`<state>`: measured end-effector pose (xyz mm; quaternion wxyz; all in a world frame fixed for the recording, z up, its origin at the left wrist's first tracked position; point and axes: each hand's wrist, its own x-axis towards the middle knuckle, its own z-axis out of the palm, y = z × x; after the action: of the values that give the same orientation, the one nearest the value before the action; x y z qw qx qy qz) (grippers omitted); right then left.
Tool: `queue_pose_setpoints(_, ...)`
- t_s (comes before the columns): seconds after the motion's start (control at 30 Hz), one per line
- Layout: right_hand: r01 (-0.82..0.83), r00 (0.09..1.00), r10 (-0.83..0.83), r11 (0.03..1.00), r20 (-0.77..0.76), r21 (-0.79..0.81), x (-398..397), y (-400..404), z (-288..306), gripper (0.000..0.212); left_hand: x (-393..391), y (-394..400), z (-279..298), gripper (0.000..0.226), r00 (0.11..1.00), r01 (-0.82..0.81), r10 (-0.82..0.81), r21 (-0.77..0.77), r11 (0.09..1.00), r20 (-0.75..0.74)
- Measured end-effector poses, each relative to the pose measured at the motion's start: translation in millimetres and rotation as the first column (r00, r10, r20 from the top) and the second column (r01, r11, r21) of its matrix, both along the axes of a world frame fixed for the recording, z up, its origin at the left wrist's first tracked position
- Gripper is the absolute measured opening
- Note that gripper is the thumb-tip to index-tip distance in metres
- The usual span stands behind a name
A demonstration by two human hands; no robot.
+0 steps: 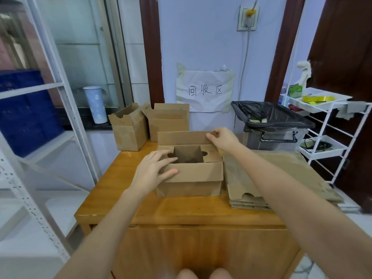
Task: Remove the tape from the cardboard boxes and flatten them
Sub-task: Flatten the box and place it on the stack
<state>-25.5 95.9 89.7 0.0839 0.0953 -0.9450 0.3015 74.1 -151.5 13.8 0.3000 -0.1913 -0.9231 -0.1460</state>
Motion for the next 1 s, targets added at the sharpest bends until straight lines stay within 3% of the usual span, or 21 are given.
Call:
queue_pose_setpoints(0.07,0.049,0.999,-0.049,0.999,0.002,0.018,-3,-5,-2,0.03,-2,1,-1,0.063,1.0,0.007,-0.008,0.035,0.999,0.018)
queue_pose_setpoints(0.2,0.136,0.99,-0.135,0.991,0.042,-0.004,-8,-10,-2,0.042,-5,3,-1,0.053,1.0,0.022,-0.022,0.008,1.0,-0.017)
queue_pose_setpoints(0.4,0.202,0.962,-0.19,0.979,0.195,-0.04,-23,-18,-14,0.029,-4,4,-1,0.054,1.0,0.004,-0.004,-0.009,1.0,-0.002)
queue_pose_setpoints(0.6,0.226,0.938,-0.24,0.97,0.251,0.085,-24,-23,-7,0.02,-6,1,-4,0.052,1.0,-0.008,0.009,-0.009,1.0,0.026)
queue_pose_setpoints(0.7,0.232,0.946,-0.247,0.968,0.21,0.091,-21,-25,-10,0.023,-8,0,-4,0.052,0.999,-0.015,0.015,-0.025,1.0,0.03)
queue_pose_setpoints(0.87,0.232,0.959,-0.227,0.973,-0.172,0.01,-5,-28,-3,0.031,-8,-3,-2,0.056,0.999,-0.014,0.015,-0.025,1.0,0.048)
queue_pose_setpoints(1.0,0.159,0.981,-0.141,0.978,-0.133,0.136,24,-23,0,0.054,-8,-1,1,0.062,0.997,-0.023,0.025,-0.026,0.999,0.079)
